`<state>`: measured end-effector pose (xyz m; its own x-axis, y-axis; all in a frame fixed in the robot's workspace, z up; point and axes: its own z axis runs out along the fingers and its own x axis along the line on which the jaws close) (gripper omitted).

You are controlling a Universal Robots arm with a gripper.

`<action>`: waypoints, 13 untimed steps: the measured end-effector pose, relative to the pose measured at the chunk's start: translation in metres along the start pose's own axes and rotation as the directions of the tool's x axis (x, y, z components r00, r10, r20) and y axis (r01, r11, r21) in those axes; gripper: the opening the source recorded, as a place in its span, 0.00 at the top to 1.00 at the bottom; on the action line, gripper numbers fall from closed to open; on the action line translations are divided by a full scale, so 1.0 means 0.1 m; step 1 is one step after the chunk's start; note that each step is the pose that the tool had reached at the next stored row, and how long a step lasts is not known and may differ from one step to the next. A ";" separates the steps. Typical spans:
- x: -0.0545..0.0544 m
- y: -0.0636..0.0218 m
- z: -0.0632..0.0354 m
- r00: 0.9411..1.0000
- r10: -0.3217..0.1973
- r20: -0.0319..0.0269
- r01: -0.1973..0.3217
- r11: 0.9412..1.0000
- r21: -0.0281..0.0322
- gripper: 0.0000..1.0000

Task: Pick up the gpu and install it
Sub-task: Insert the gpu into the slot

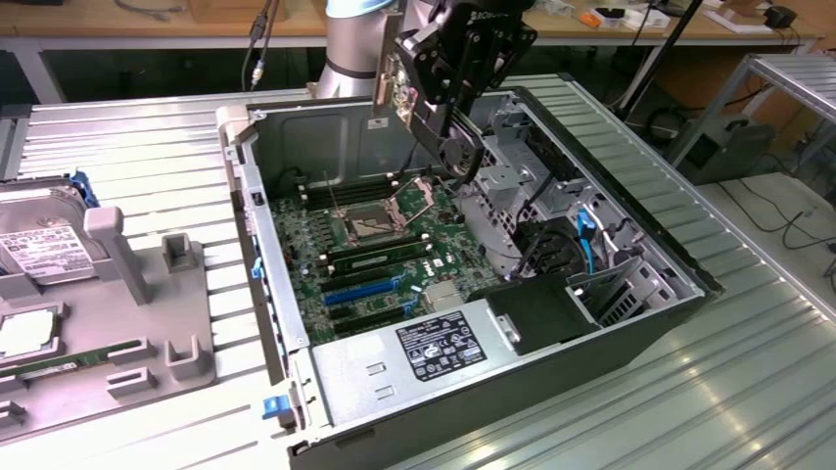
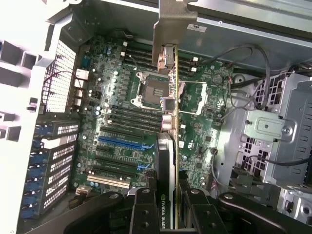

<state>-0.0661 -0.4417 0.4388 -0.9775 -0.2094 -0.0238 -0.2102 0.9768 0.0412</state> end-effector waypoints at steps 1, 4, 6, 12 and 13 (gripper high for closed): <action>0.00 0.000 0.000 1.000 -0.007 0.000 0.007 1.000 0.000 0.73; 0.00 0.000 0.000 1.000 -0.017 -0.001 0.017 1.000 0.000 0.73; 0.00 0.000 0.000 1.000 -0.018 -0.001 0.018 1.000 0.000 0.73; 0.00 0.000 0.000 1.000 -0.020 -0.001 0.020 1.000 0.000 0.73; 0.00 0.000 0.000 1.000 -0.024 -0.001 0.024 1.000 -0.001 0.73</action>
<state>-0.0661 -0.4417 0.4388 -0.9722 -0.2329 -0.0238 -0.2337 0.9714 0.0412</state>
